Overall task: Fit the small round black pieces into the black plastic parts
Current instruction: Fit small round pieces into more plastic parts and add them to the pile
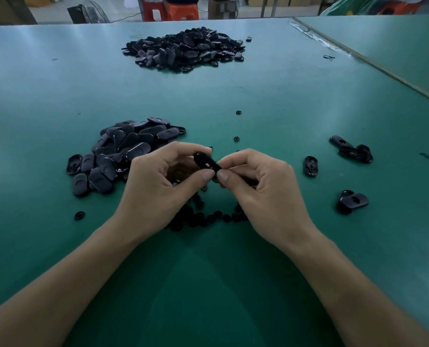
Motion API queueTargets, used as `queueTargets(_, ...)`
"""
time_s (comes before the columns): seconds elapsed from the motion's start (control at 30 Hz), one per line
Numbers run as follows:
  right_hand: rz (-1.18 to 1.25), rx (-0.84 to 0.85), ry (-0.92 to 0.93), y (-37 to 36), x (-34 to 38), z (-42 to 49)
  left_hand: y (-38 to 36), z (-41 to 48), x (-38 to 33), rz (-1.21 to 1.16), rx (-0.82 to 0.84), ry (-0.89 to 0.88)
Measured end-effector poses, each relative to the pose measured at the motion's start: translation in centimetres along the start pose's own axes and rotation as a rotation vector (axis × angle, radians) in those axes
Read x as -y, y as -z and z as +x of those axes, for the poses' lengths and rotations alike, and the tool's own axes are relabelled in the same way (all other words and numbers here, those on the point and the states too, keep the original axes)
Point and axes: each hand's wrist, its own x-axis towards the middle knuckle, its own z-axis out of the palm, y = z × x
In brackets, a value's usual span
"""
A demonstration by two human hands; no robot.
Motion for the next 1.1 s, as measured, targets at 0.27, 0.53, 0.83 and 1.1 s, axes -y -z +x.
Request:
queueTargets(0.27,-0.582,-0.129,0.014,1.0,-1.0,0.3,-0.1,0.1,0.7,-0.007,-0.074,0.001)
queueTargets(0.53,-0.679,0.015,-0.046,0.4,-0.8,0.5,0.0,0.2,0.9,-0.1,-0.047,0.089)
queueTargets(0.83,-0.663,-0.023,-0.019,0.3,-0.9,0.7,0.0,0.4,0.7,-0.141,-0.077,0.164)
queueTargets(1.1,-0.412,-0.19,-0.034,0.5,-0.8,0.6,0.0,0.2,0.4,-0.152,-0.066,0.17)
